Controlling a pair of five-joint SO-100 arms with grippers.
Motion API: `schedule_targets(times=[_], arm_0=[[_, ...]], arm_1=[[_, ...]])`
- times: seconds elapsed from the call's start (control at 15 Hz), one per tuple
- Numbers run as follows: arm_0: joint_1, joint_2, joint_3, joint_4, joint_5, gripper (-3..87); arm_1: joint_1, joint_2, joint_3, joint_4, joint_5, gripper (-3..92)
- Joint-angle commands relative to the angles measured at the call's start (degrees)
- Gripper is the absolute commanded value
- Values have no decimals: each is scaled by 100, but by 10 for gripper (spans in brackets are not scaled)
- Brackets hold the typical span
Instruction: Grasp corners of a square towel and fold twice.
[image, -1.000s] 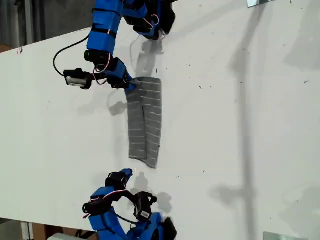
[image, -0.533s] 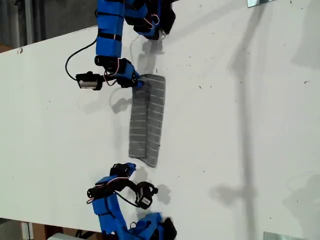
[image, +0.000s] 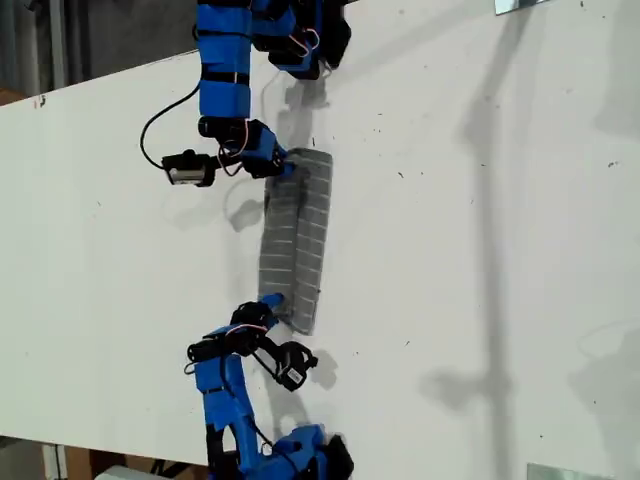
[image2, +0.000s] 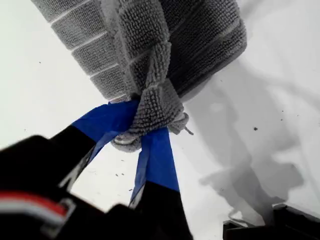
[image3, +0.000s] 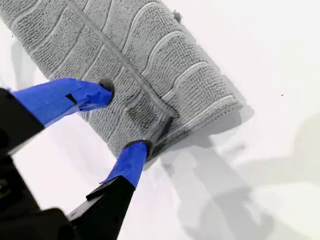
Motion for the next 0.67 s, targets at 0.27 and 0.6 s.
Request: schedule_targets(times=[0.27,0.6], arm_0=[[-483,-343,-97,-132,167,181],[-396,-360,290,-272,9,181]], arm_1=[[-264,176,-18,-44,70,-1],[-281,193,26,-62,97,-1]])
